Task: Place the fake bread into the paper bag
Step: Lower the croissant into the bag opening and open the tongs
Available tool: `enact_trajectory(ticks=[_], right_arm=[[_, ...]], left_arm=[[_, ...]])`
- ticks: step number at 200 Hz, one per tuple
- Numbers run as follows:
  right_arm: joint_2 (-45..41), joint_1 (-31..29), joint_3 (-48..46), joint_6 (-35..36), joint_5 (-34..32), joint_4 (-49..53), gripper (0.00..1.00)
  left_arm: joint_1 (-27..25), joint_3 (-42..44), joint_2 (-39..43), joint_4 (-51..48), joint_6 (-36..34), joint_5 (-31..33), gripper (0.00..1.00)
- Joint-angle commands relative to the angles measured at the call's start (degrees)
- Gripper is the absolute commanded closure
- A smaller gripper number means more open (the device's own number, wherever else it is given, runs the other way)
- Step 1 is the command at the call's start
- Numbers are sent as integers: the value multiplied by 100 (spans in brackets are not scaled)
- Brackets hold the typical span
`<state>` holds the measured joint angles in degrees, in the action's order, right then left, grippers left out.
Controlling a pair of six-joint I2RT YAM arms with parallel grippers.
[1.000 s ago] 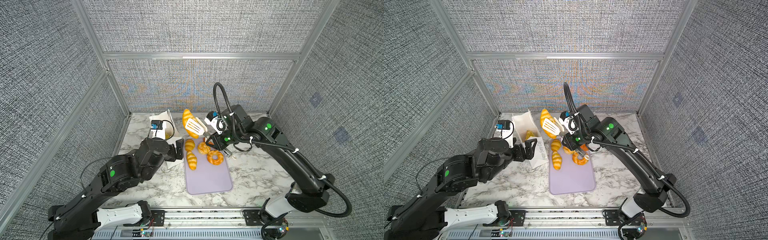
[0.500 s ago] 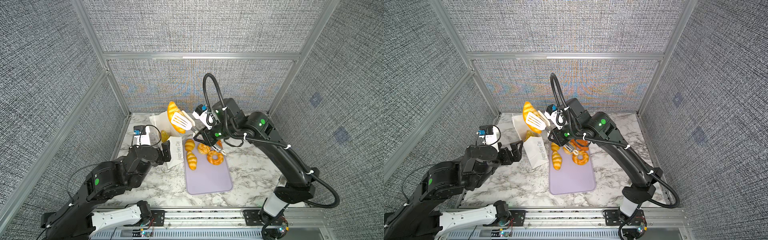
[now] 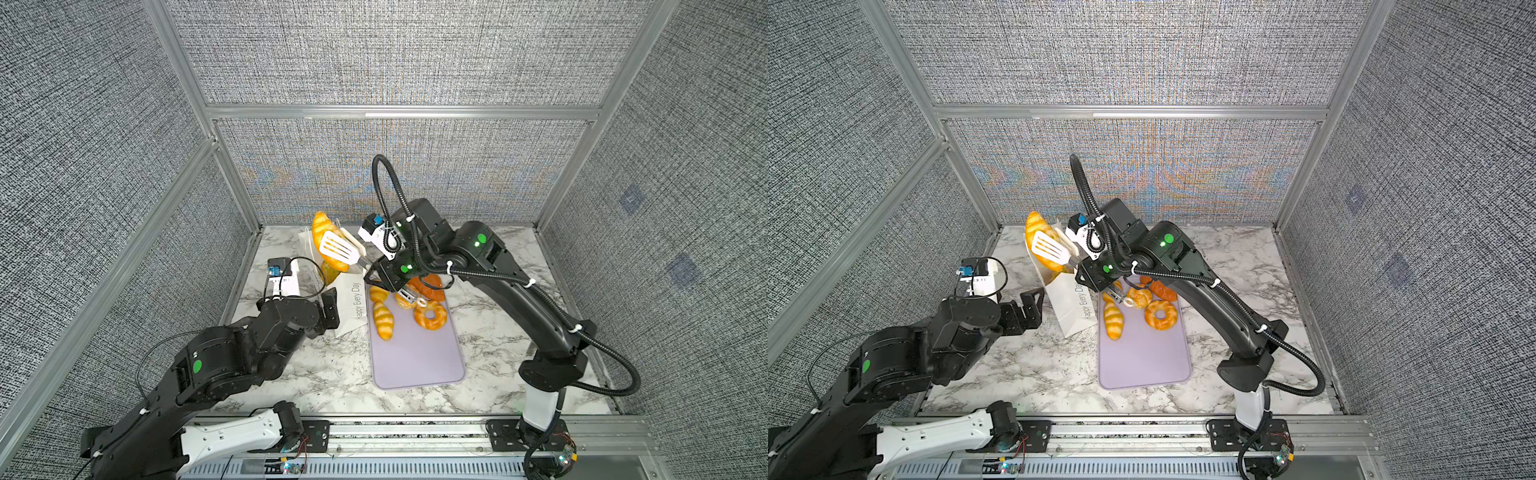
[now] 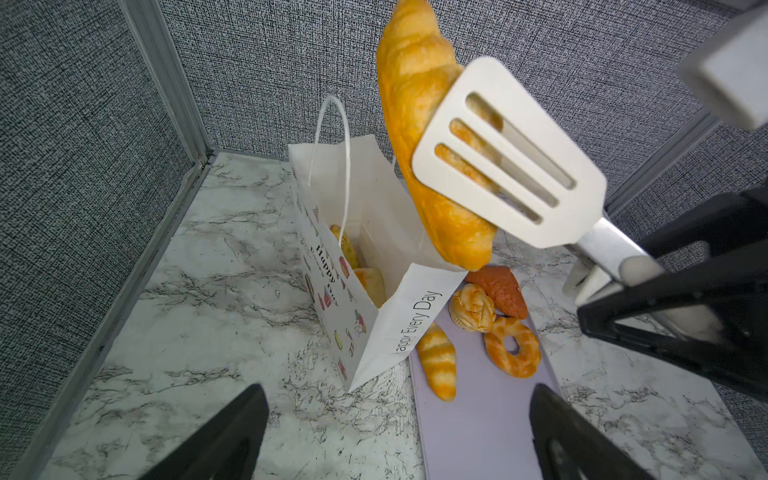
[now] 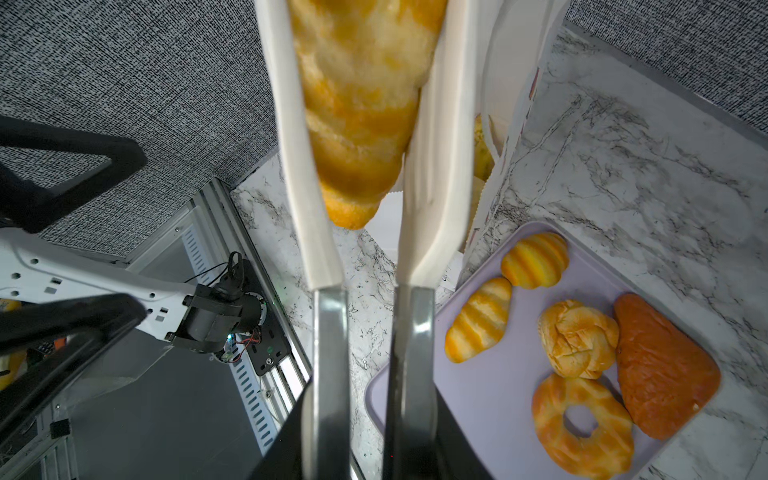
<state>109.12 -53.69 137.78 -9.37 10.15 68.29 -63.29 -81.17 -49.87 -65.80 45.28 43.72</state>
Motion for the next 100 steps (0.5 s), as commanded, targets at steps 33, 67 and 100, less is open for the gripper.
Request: enact_trajectory(ticks=[33,67,100], right_arm=[[226,120,36,-144,-283,-255,67],[474,180,149,-171,-229,-254,66],[646,183,311,-148,-211,-178,66]], left_arm=[[1,101,7,117,34,24,1],[1,119,65,94,58,14,1],[1,136,65,84,68,31,1]])
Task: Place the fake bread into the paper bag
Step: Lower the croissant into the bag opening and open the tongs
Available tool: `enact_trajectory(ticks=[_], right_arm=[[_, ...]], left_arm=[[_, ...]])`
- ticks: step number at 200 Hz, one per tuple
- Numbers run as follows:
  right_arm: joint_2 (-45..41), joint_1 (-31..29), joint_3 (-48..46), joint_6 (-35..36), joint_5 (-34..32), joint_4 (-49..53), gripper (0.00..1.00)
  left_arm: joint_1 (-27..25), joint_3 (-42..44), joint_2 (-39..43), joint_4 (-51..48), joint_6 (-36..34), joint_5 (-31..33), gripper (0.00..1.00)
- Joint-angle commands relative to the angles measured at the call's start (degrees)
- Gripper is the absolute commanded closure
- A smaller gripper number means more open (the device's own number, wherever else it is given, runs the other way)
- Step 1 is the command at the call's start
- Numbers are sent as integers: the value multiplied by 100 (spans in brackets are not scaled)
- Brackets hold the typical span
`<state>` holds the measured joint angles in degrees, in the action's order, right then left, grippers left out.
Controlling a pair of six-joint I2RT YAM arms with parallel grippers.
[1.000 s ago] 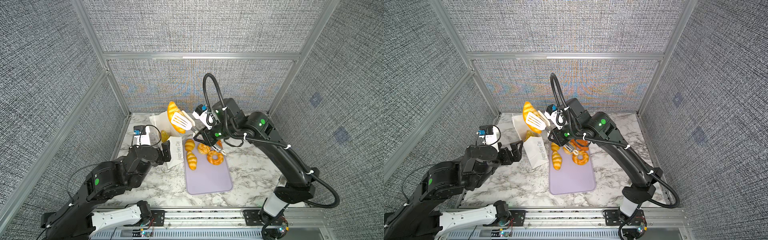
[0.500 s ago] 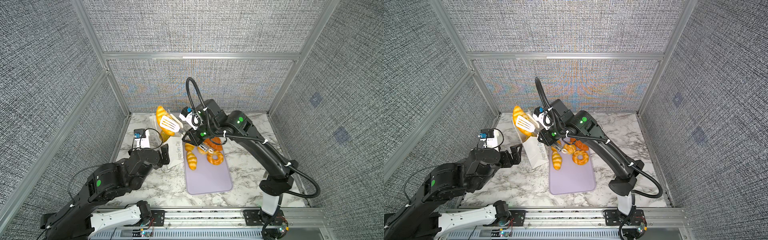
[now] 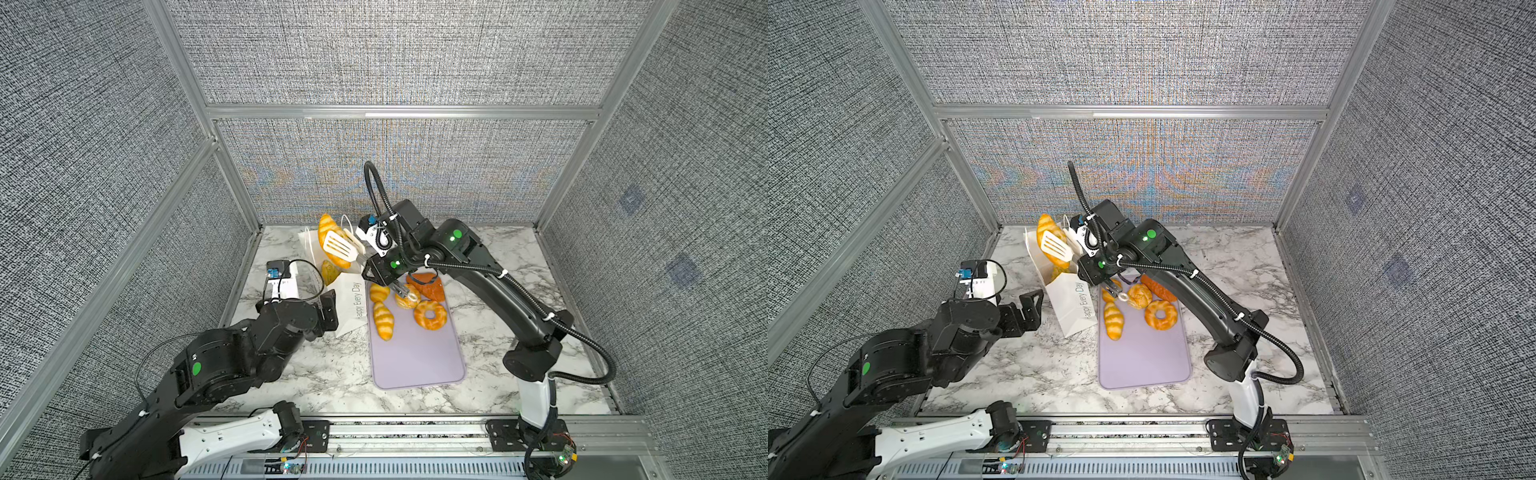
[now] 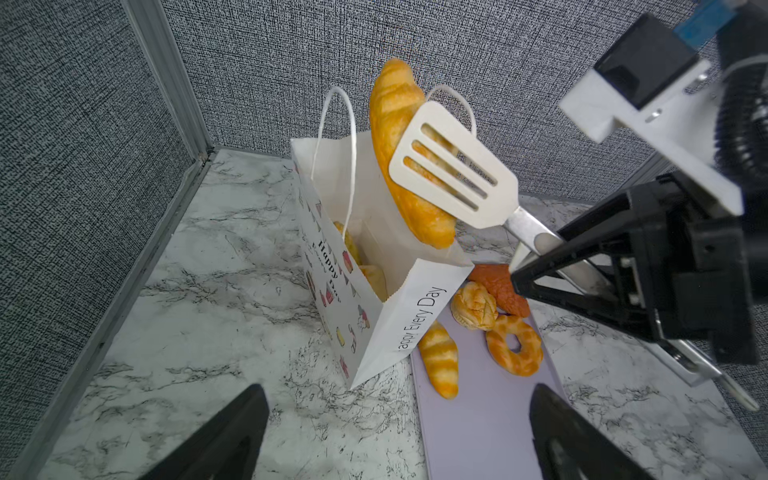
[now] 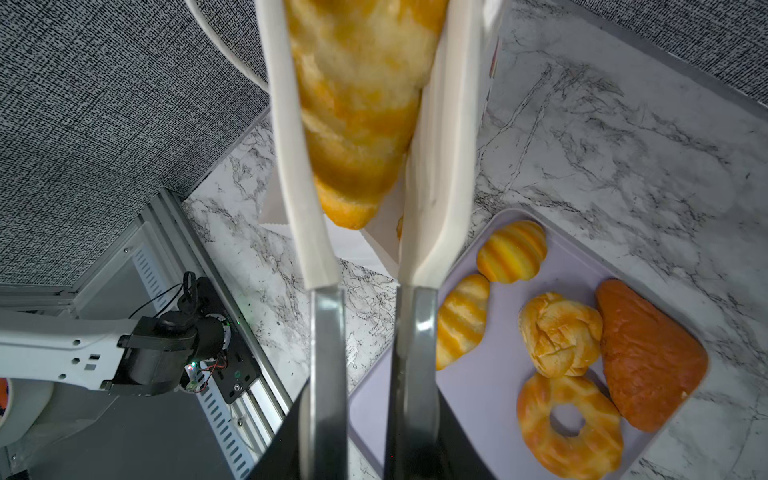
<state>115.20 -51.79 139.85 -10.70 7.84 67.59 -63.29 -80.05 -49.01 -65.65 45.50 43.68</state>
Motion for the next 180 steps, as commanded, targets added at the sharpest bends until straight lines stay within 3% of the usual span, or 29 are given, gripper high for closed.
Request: enact_trajectory(ticks=[1,180], right_arm=[[43,-7,112,-13,19,-107,66],[323,6,464,39,-299,245,38]], left_arm=[[1,24,-20,69,47,35,1],[1,165,-301,362,-8,-360,1]])
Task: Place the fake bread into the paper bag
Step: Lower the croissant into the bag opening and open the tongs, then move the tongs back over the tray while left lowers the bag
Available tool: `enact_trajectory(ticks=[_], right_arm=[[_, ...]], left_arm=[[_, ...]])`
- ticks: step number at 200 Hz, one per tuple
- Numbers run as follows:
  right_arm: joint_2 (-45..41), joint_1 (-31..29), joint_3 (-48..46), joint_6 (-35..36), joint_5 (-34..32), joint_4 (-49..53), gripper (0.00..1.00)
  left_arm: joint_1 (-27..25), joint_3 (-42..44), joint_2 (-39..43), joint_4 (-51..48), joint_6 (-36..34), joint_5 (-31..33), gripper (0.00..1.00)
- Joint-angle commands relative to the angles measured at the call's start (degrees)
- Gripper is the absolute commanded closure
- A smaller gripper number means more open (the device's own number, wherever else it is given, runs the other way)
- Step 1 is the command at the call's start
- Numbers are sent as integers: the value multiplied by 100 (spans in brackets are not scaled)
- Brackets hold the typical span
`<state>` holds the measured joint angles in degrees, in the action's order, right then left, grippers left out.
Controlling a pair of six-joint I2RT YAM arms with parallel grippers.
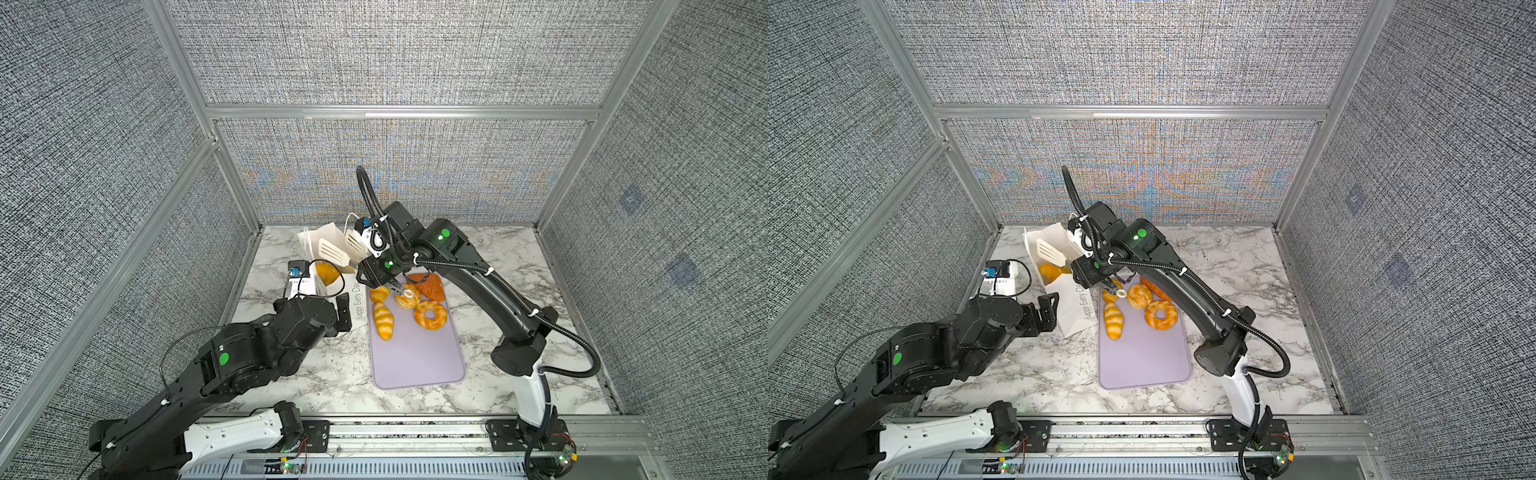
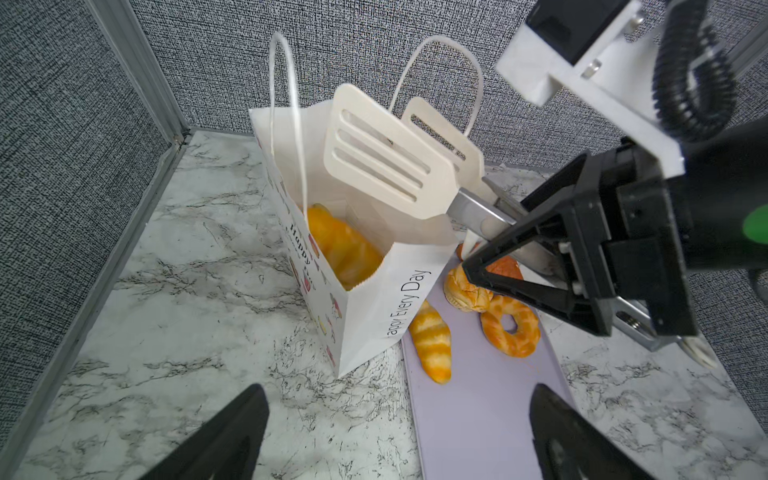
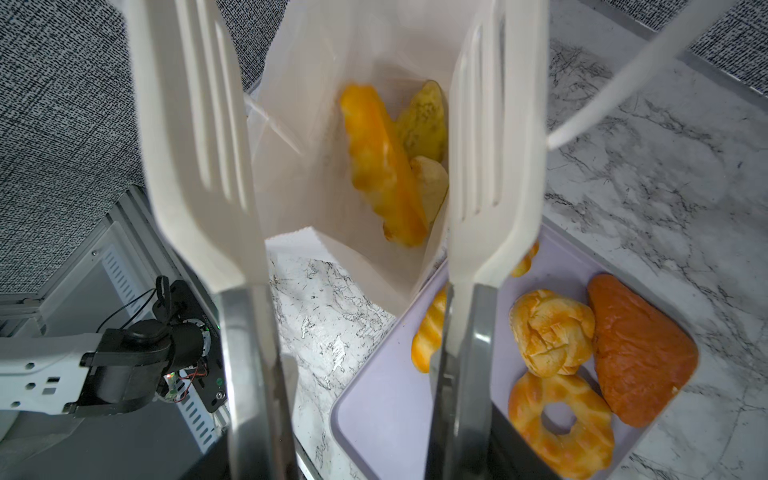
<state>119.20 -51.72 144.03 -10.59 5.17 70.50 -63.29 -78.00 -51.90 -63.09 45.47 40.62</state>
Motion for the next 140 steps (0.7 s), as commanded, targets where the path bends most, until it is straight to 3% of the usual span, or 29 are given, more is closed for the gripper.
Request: enact_trajectory(ticks=[1,46,140], right_arm=[[-79,2,42,30,-29,-45,38],[-383,-8,-71,233,-53,18,38],[-1918,18,-1661,416,-707,-27,40]], left_arm=[[1,-40,-13,114,-5,-58,1],[1,-1,-366,484,-248,-408,1],[-8,-69,-866,983,-465,-731,1]])
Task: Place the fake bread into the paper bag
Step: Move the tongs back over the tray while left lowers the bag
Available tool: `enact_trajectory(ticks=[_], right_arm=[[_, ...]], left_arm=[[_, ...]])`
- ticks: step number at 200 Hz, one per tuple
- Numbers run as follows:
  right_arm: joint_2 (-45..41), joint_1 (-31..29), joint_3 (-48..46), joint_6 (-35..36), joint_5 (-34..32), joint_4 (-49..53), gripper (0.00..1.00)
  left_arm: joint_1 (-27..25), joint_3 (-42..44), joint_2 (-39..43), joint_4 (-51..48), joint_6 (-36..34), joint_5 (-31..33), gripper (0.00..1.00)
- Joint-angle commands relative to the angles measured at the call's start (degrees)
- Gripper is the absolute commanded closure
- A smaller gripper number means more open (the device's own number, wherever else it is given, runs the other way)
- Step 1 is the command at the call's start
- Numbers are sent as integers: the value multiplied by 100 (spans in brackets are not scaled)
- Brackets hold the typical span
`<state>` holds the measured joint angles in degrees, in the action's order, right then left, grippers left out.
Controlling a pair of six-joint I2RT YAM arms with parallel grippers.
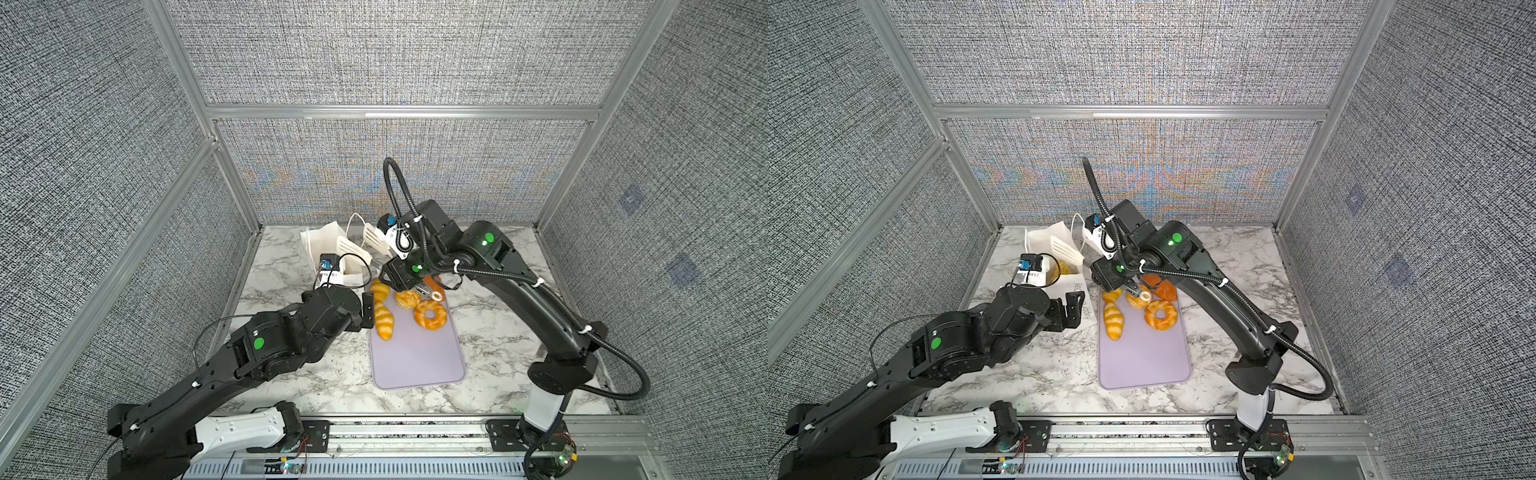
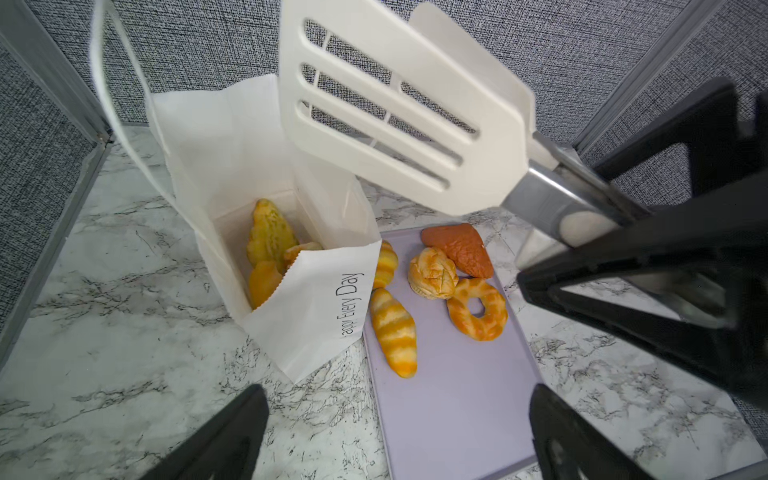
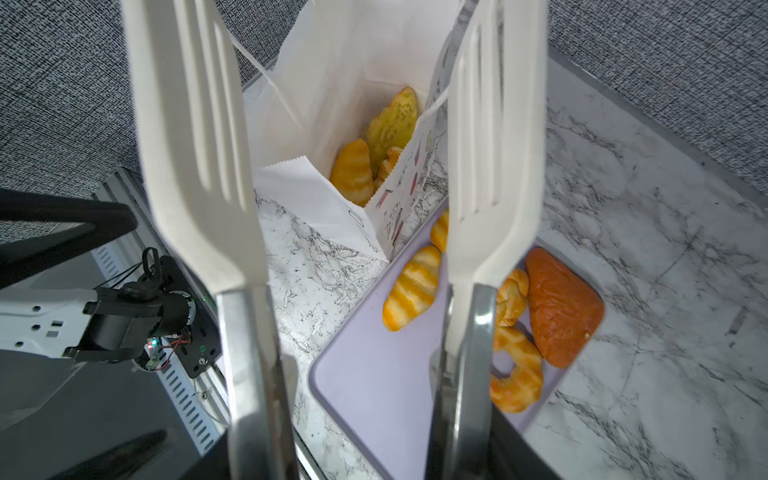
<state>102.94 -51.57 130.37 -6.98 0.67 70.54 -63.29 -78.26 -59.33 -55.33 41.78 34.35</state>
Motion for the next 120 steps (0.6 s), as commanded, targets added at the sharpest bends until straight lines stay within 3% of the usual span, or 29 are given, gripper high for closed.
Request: enact_trajectory(ticks=[1,120], right_arm=[[-309,5,-324,52,-263,-36,40],[-2297,525,-3314,-413,-769,-199,40]], left_arm=[[-8,-50,-131,211,-93,-108,1],[-145,310,-254,650,114,-227,1]])
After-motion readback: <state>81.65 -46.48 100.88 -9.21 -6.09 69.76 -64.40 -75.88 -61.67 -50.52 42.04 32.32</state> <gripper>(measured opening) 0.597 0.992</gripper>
